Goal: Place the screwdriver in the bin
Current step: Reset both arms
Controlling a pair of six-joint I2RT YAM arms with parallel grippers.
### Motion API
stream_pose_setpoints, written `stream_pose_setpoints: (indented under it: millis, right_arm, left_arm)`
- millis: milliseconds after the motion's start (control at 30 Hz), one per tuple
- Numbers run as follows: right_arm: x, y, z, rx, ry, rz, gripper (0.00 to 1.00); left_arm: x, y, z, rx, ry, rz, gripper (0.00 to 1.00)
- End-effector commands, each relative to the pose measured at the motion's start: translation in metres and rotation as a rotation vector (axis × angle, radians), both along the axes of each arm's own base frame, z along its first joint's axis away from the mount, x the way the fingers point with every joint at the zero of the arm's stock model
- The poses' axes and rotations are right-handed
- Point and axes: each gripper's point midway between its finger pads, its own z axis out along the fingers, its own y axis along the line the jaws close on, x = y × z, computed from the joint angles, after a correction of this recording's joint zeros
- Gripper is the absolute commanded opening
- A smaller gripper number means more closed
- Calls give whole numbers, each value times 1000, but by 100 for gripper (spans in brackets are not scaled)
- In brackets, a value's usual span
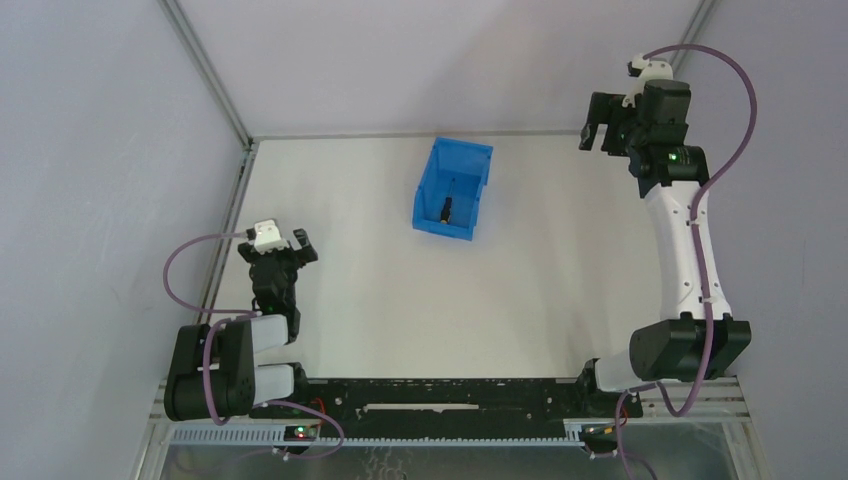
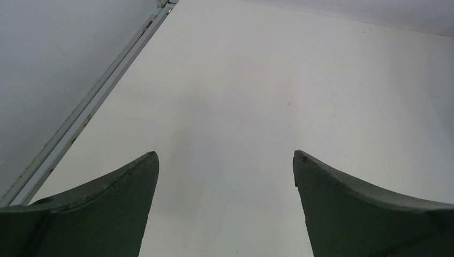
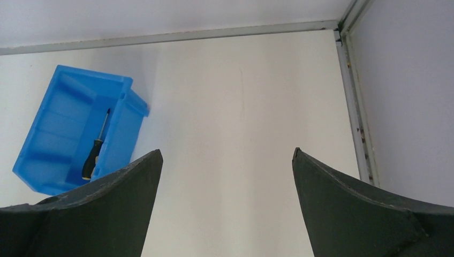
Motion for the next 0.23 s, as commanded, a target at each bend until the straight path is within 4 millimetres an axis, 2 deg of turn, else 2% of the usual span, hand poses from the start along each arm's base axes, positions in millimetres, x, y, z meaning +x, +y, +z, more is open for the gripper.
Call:
stream_pose_setpoints:
  millis: [0, 200]
  right_arm:
    - [4, 7, 16, -12, -51, 56, 100]
    - [3, 5, 19, -13, -57, 44, 100]
  left_arm:
    - [8, 1, 22, 28, -61, 6, 100]
    - [8, 2, 22, 29, -61, 7, 100]
